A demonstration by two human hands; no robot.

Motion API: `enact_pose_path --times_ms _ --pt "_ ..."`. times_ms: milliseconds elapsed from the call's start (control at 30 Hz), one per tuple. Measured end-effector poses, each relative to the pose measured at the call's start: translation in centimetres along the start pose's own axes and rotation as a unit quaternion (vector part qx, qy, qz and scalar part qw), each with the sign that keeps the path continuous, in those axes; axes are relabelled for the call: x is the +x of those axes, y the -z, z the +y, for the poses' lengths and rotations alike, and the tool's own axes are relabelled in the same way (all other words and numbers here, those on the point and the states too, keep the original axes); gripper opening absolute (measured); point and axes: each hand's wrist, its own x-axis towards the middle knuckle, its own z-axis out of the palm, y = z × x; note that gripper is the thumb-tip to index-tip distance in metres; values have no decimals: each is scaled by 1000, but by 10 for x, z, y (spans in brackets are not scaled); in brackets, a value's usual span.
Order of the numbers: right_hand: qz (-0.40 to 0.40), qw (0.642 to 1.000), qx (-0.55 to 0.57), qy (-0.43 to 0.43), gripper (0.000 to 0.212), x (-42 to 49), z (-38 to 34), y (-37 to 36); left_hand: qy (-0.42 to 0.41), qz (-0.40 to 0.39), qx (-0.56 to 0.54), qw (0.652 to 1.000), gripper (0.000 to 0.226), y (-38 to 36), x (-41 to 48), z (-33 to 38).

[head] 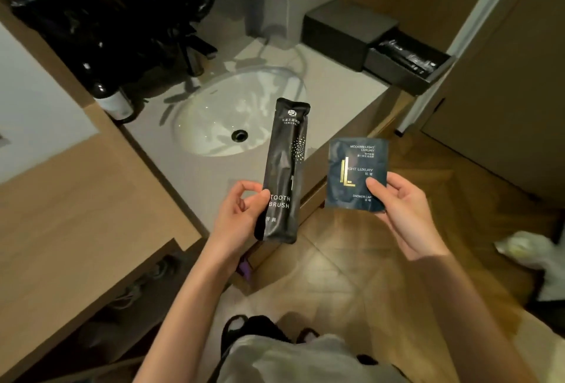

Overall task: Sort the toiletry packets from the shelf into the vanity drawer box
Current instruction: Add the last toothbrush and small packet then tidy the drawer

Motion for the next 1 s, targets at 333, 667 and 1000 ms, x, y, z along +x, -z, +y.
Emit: enact_pose_path --times_ms 333,667,1000 --pt "39 999 8 32 15 90 -54 116 -51 -25 -3 998 16 -142 83 40" --pt "13 998 -28 48 21 264 -105 197 -70 26 -42 996 12 -265 233 80" --pt "-81 995 -54 26 25 434 -148 220 -30 153 -50 986 12 -323 362 108"
